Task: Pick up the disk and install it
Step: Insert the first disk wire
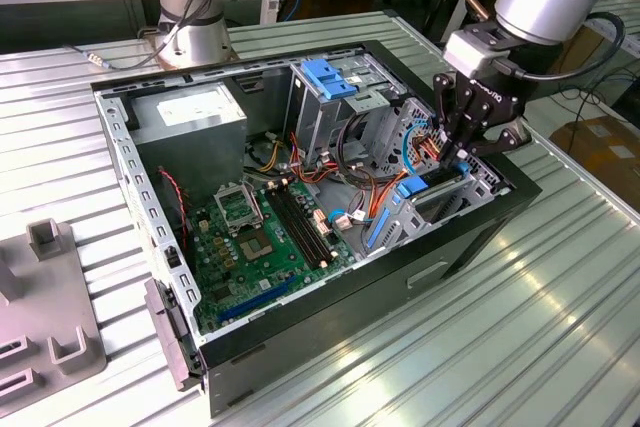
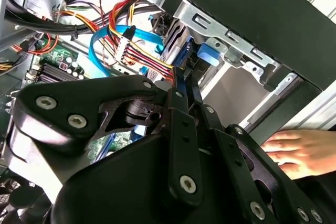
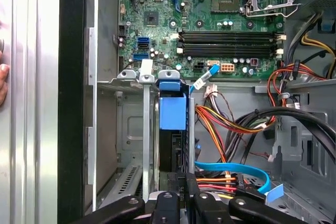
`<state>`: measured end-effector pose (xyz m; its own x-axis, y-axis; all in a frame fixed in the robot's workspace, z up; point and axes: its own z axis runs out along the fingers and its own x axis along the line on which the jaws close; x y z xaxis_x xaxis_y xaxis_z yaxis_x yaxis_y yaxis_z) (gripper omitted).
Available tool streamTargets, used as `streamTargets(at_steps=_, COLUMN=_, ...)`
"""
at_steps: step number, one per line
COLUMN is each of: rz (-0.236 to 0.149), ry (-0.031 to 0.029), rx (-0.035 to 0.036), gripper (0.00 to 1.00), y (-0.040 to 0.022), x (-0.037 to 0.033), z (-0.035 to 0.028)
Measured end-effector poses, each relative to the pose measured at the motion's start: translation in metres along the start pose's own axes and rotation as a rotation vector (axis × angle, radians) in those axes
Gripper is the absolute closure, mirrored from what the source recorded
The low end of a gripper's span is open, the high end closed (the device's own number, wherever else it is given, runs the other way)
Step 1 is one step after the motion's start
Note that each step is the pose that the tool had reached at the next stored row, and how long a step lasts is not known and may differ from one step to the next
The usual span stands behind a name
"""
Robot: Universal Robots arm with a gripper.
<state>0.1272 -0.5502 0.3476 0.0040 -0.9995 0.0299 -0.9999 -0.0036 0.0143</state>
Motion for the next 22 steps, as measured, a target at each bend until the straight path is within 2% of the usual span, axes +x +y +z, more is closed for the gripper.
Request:
streamTargets(at_steps=8, rz=0.000, ry=-0.0003, rx=0.0000, gripper=0.83, y=-0.0001, x=0.0003, z=0.0037)
streamTargets(at_steps=13, rz=0.000, ry=-0.0015, rx=-0.0002, gripper=0.83, y=-0.0002, x=0.0006, z=0.0084)
streamTargets(at_steps=18, rz=0.000, ry=-0.0028, rx=0.0000, gripper=0.82, y=-0.0002, x=0.0006, z=0.0089)
streamTargets(at_steps=19, rz=0.000, ry=-0.0023, rx=0.0001, gripper=0.76, y=-0.0002, x=0.0007, z=0.0049)
streamTargets(at_steps=22, rz=0.000, ry=-0.0022, rx=0.0001, gripper=0.76, y=0.0000, x=0.0010, z=-0.0057)
